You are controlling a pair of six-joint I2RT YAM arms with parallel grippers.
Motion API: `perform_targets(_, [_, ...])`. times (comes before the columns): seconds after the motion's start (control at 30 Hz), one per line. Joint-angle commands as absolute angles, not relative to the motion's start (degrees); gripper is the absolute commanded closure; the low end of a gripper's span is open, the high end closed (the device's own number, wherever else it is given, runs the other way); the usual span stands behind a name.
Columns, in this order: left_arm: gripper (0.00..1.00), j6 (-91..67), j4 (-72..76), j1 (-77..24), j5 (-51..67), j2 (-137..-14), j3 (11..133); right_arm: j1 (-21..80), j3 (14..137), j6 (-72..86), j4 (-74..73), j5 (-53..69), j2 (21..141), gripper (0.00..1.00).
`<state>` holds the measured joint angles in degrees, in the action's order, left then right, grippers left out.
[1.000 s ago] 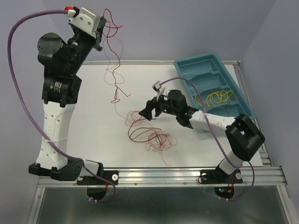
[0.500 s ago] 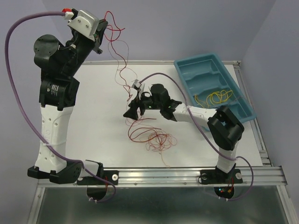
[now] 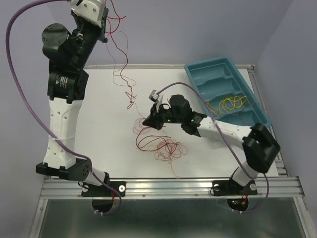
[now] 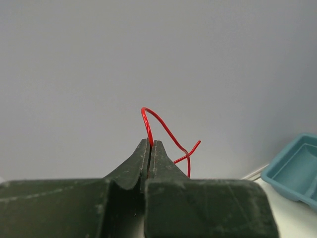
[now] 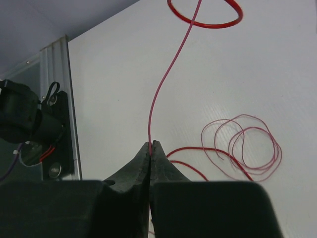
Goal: Untangle the cables
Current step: Untie the cable.
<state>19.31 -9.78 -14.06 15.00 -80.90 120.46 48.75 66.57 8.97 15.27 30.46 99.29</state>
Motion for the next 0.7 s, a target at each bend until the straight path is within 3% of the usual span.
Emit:
perform_targets(0.0, [1.0,20.65,-6.5,-11.7,8.44,-86.65,122.78,48.78,58.73,9.93,17.4,22.78,83.36,0.99])
perform_targets(0.2, [1.0,18.46,-8.87,-1.86,7.73,-97.72,129.97,48.78,45.1,14.32,13.56,-3.38,56.02,0.99])
perform_targets(0.33, [1.0,17.4,-7.57,2.72,7.56,-99.76,128.34,48.78,38.77,16.78,10.38,-22.11,39.23,0.99])
perform_targets(0.5, [1.0,17.84,-3.43,3.25,6.25,-96.42,120.16,48.78,34.99,19.16,6.69,-31.62,25.08,0.99])
perform_targets(0.67, [1.0,17.75,-3.52,3.25,6.59,-95.54,118.74,48.78,37.17,18.19,5.01,-30.68,25.31,0.99])
